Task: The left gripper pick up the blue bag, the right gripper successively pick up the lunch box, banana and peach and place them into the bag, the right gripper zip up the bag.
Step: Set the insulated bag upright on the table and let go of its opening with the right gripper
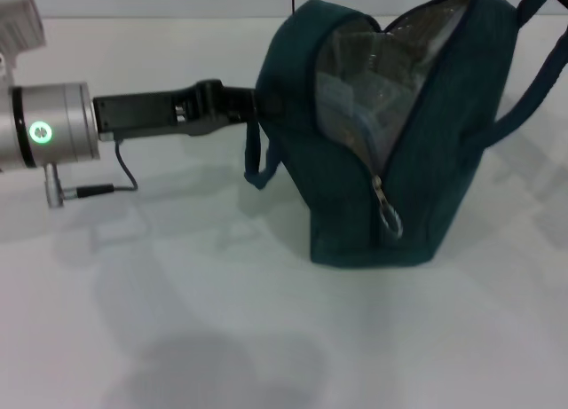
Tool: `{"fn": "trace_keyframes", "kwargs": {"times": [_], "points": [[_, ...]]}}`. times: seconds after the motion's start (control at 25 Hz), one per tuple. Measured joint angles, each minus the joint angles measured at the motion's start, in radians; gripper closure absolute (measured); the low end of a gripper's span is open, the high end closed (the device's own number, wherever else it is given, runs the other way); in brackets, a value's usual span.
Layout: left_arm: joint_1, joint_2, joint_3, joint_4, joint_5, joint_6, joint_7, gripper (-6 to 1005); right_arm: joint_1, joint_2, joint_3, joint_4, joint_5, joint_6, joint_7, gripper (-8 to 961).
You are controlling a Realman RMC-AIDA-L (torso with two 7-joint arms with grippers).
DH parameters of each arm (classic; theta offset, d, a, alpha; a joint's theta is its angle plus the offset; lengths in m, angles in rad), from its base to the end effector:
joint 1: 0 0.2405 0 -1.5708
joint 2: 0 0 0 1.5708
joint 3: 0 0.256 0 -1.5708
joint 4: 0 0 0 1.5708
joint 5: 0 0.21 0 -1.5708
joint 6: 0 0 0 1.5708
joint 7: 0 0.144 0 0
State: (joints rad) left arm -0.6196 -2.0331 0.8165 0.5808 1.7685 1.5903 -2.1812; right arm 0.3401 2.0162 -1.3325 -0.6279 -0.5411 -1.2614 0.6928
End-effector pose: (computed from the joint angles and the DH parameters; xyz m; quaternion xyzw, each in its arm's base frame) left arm -0.2148 0.3526 0.0053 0.7918 0.5164 0.3238 0.0380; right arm 0.2446 0.3560 0.0615 -0.7547 0.0763 0.4590 0.4624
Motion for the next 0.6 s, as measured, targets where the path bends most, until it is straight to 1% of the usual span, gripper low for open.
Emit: {"fn": "trace_keyframes", "kwargs": {"times": [0.16,0.24,0.32,0.6], "points": [[0.003,-0.003,0.0,-0.065,-0.006,0.048,0.036,949,-0.011,-0.004,-0.014,-0.029,-0.044,-0.046,0.099,125],[0.004,-0.007,0.002,-0.094,-0.006,0.055,0.058,949,-0.012,-0.004,-0.013,-0.029,-0.076,-0.049,0.128,125],[0.007,-0.016,0.005,-0.112,-0.002,0.048,0.092,948,-0.012,-0.004,-0.015,-0.021,-0.097,-0.037,0.135,125],[0.03,-0.02,0.001,-0.116,0.005,-0.076,0.161,948,0.019,-0.004,-0.019,0.01,-0.237,0.145,0.209,126]]}}
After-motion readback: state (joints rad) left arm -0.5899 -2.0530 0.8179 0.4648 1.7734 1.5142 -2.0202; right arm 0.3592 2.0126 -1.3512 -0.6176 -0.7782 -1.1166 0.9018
